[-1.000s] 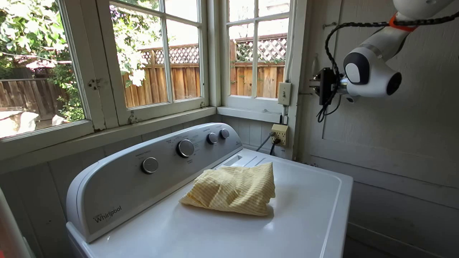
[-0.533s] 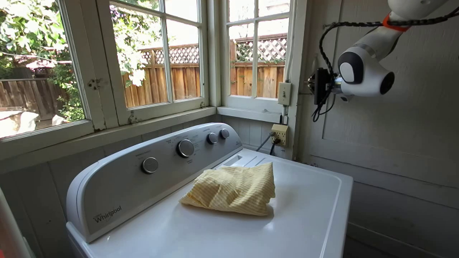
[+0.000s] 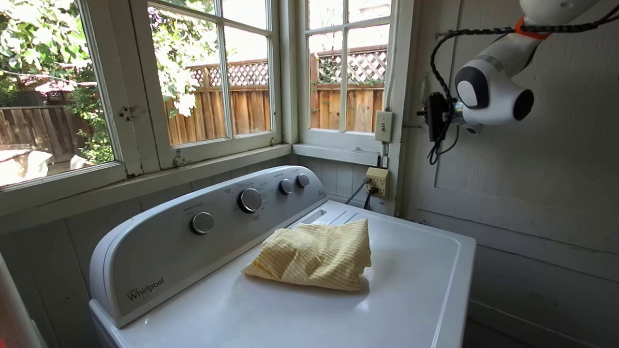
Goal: Unlatch the hook on the door
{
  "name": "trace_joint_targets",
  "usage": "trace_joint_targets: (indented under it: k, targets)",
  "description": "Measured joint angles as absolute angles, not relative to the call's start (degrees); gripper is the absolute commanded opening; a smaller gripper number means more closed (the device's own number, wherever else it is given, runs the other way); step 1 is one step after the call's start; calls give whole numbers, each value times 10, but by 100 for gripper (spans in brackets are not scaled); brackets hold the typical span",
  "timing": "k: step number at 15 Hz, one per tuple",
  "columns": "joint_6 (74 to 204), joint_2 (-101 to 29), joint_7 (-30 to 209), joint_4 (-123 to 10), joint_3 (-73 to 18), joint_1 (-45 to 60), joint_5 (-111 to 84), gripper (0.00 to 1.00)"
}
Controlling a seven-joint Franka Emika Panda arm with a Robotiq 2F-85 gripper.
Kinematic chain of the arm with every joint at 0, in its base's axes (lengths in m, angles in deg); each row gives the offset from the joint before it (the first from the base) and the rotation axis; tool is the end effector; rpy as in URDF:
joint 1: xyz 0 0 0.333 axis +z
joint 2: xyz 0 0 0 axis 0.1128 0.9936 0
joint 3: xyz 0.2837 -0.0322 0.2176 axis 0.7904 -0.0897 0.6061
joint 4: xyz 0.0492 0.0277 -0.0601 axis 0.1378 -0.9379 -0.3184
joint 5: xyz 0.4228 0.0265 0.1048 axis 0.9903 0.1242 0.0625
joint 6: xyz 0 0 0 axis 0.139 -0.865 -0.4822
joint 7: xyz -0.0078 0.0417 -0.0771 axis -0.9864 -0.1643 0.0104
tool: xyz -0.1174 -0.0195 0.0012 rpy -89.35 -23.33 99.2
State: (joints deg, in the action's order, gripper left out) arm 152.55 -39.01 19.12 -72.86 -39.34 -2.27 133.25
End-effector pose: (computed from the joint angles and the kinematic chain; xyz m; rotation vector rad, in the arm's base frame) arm 0.6295 -0.2821 0.4209 -1.3646 1.2853 -1.3397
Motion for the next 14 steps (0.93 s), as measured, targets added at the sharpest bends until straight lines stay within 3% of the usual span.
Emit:
trace_joint_targets:
  k: [14]
  targets:
    - [1580, -369, 163, -705, -389, -13, 1332, 0]
